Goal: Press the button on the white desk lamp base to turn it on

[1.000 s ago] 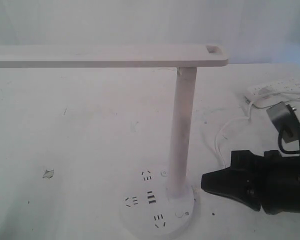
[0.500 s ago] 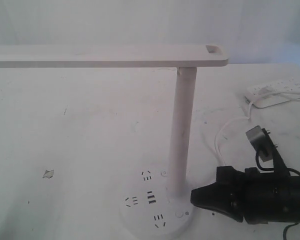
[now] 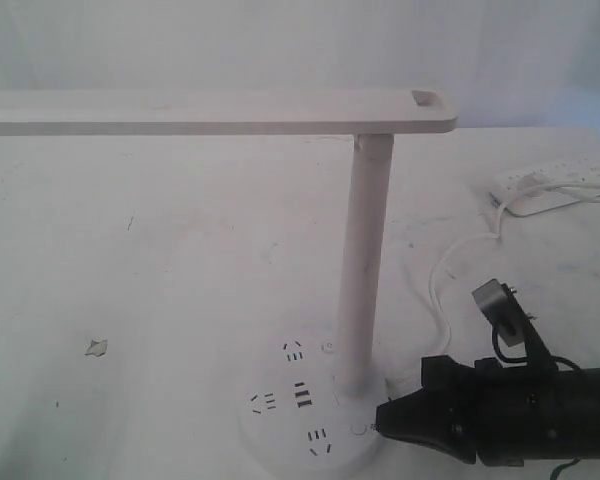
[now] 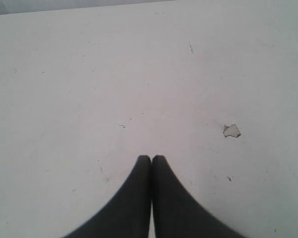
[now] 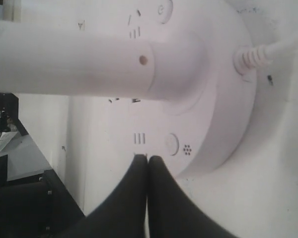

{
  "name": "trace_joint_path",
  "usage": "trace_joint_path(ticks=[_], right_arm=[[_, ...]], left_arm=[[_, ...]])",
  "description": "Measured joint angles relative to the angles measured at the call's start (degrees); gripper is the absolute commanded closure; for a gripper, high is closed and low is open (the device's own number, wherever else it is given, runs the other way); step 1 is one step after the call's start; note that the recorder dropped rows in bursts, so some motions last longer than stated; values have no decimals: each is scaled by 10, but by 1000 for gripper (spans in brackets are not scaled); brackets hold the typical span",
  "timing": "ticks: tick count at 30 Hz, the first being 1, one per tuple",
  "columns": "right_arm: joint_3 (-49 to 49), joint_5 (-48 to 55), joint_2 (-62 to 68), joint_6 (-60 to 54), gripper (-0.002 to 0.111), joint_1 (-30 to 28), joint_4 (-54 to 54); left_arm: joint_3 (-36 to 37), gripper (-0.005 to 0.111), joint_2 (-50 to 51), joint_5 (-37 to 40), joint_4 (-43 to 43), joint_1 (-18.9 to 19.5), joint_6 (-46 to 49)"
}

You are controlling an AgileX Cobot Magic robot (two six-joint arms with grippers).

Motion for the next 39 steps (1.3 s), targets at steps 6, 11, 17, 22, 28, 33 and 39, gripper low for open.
trace_joint_path(ticks=[6, 11, 17, 22, 28, 33, 39], right_arm=[[0, 22, 4, -26, 108, 0, 0], [0, 23, 4, -51, 108, 0, 0], [-2, 23, 25, -77, 108, 8, 1], [-32, 20, 48, -81, 108, 31, 1], [-43, -9, 48, -81, 108, 33, 1], [-43, -9, 49, -83, 108, 50, 1], [-58, -14, 49, -90, 108, 56, 1]], left_arm=[[0, 107, 0, 0, 0, 0, 0], [0, 107, 0, 0, 0, 0, 0], [0, 107, 0, 0, 0, 0, 0], [0, 107, 0, 0, 0, 0, 0], [0, 107, 0, 0, 0, 0, 0], [0, 107, 0, 0, 0, 0, 0], [0, 107, 0, 0, 0, 0, 0]])
